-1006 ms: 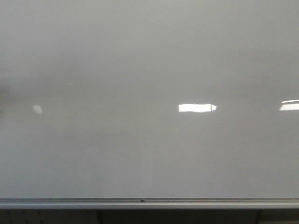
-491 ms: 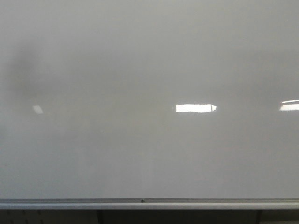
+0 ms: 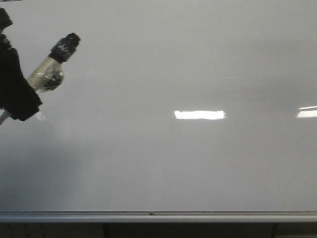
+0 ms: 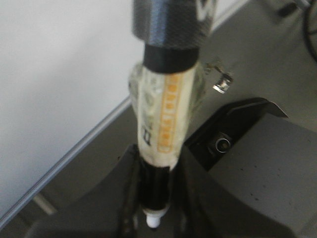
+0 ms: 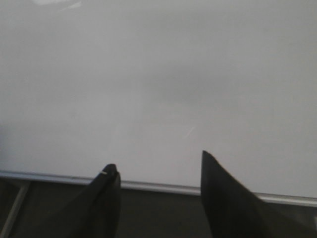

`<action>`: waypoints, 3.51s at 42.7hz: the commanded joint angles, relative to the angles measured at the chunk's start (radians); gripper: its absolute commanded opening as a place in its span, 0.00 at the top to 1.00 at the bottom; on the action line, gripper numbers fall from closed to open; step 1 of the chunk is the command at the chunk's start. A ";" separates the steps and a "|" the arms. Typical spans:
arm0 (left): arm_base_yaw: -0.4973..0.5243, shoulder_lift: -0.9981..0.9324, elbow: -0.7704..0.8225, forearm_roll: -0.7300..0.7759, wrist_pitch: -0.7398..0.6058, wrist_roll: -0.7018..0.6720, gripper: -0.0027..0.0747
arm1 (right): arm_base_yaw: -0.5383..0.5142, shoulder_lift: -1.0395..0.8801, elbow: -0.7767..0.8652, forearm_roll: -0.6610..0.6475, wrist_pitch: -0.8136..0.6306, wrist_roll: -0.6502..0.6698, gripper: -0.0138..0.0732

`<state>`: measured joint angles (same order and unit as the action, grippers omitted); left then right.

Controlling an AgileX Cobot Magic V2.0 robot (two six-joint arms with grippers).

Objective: Write number 1 on whiteboard

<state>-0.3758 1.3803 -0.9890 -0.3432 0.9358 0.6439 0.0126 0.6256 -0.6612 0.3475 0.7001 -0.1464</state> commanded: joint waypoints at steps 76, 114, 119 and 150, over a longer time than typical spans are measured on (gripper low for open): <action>-0.181 -0.029 -0.128 -0.399 0.315 0.375 0.99 | 0.365 0.749 -0.412 0.950 0.584 -0.696 0.78; -0.167 -0.029 -0.128 -0.426 0.166 0.368 0.19 | 0.276 0.562 -0.388 0.745 0.238 -0.666 0.91; -0.130 -0.029 -0.128 -0.426 0.166 0.368 0.19 | 0.208 0.468 -0.321 0.714 0.159 -0.665 0.91; 0.055 -0.263 -0.041 -0.184 -0.263 -0.021 0.99 | 0.055 -0.028 0.080 0.706 -0.260 -0.665 0.91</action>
<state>-0.3248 1.2210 -1.0443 -0.5882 0.8224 0.7594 0.0764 0.5977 -0.5555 1.0139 0.5050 -0.8094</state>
